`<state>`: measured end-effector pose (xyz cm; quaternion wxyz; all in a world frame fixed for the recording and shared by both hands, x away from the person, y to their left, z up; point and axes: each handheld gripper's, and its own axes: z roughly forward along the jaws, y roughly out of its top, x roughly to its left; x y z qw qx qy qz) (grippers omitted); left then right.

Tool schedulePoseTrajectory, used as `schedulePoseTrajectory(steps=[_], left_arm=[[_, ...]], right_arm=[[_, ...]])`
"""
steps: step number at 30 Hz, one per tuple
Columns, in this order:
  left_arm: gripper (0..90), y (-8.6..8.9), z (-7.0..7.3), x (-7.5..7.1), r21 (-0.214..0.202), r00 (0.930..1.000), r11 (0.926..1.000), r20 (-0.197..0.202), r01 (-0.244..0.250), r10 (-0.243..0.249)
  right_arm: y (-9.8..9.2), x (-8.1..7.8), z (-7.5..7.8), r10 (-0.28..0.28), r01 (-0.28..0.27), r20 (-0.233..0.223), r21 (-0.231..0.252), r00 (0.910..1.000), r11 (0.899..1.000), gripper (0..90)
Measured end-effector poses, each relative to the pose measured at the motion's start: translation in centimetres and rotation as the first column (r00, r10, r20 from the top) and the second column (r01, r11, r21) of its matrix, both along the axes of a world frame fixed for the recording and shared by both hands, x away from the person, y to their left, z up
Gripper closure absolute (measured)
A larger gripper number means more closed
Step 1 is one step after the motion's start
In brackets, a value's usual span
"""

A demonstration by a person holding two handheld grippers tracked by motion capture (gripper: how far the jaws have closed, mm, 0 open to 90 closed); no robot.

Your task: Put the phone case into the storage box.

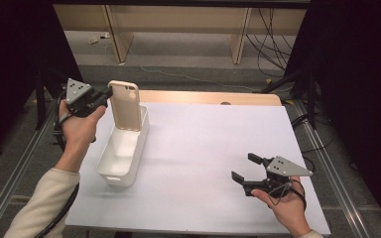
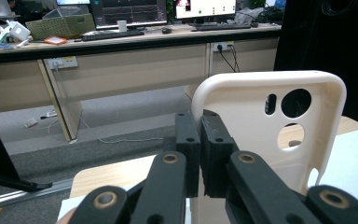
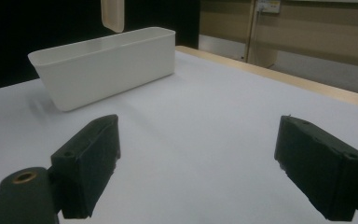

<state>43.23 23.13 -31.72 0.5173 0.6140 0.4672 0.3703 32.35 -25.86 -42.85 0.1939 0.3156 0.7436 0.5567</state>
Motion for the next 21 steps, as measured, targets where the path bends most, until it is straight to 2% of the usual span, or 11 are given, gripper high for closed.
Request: schedulePoseTrajectory(steps=[21], left_arm=[[86.9,0.43,-0.28,0.58,0.008,1.0,0.9999,-0.004,-0.007,0.007]], right_arm=[[0.08,0.1,-0.11,0.003,-0.003,0.007,0.01,1.0,1.0,15.4]])
